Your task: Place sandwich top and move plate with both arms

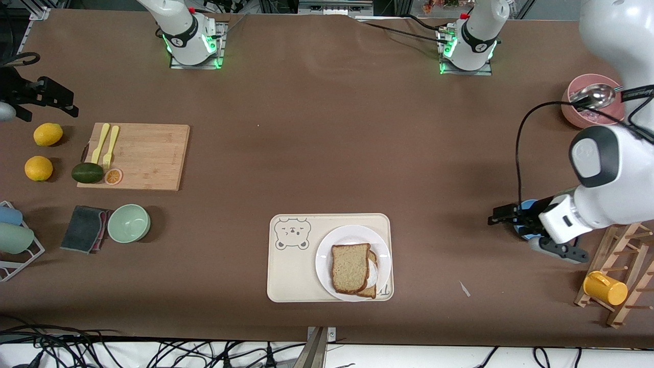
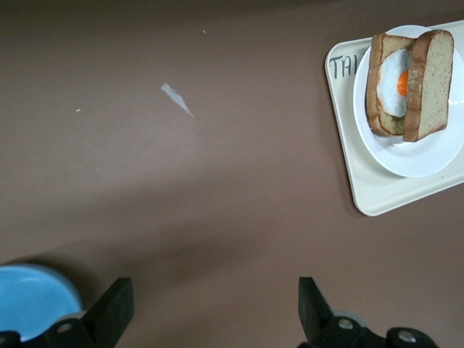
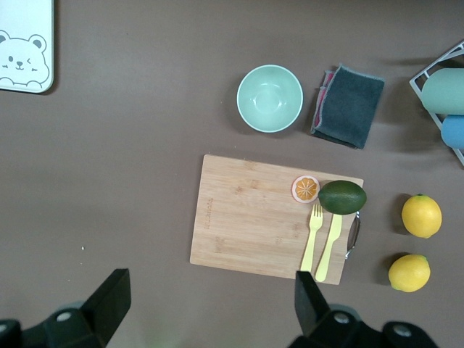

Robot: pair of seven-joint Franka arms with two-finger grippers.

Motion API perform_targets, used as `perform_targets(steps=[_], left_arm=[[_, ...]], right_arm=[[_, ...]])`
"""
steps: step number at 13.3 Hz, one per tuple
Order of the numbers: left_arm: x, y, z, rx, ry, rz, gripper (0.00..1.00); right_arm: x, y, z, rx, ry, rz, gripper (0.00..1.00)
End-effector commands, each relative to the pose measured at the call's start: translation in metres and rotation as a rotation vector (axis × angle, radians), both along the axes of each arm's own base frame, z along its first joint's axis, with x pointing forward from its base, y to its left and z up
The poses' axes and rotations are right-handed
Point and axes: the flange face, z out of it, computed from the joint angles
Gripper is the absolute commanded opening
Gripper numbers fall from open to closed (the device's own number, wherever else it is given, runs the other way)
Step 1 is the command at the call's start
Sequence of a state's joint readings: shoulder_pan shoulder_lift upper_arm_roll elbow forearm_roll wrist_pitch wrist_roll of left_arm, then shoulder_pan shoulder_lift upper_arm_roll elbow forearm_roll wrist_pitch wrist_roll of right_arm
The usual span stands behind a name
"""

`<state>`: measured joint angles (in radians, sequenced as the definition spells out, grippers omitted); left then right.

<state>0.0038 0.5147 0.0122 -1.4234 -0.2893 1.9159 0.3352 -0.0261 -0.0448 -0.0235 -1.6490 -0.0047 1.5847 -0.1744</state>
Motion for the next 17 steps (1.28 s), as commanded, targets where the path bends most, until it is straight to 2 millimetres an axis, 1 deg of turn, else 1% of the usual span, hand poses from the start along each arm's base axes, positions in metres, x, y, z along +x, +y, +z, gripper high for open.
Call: perform_targets(steps=[1, 2, 3, 5, 7, 9, 10, 12, 15, 16, 17], left_arm=[[-0.025, 0.014, 0.049, 0.066, 0.004, 0.041, 1.00], [-0.032, 0.016, 0.069, 0.092, 0.004, 0.060, 1.00], [-0.041, 0.017, 0.094, 0.114, -0.006, 0.087, 1.00], [-0.056, 0.017, 0.129, 0.161, -0.012, 0.151, 1.00], [-0.070, 0.018, 0.153, 0.207, -0.014, 0.158, 1.00], [-0.088, 0.024, 0.177, 0.217, -0.015, 0.168, 1.00], [-0.096, 0.024, 0.186, 0.217, -0.023, 0.170, 1.00], [-0.108, 0.024, 0.197, 0.217, -0.015, 0.169, 1.00], [-0.110, 0.026, 0.199, 0.217, -0.007, 0.171, 1.00], [-0.111, 0.034, 0.199, 0.217, -0.007, 0.185, 1.00], [-0.110, 0.037, 0.198, 0.219, -0.005, 0.188, 1.00]], right_arm=[[-0.008, 0.000, 0.003, 0.016, 0.000, -0.010, 1.00], [-0.008, 0.000, 0.003, 0.016, 0.000, -0.010, 1.00], [-0.008, 0.000, 0.003, 0.016, 0.000, -0.012, 1.00], [-0.008, 0.000, 0.004, 0.016, -0.003, -0.019, 1.00], [-0.007, 0.000, 0.005, 0.014, -0.004, -0.102, 1.00], [-0.007, 0.001, 0.005, 0.014, -0.004, -0.110, 1.00], [-0.007, 0.000, 0.004, 0.014, -0.003, -0.110, 1.00], [-0.006, 0.000, 0.005, 0.014, -0.004, -0.107, 1.00], [-0.004, 0.000, 0.007, 0.014, -0.010, -0.101, 1.00], [-0.004, 0.000, 0.007, 0.014, -0.010, -0.101, 1.00], [-0.004, 0.000, 0.008, 0.014, -0.012, -0.101, 1.00]])
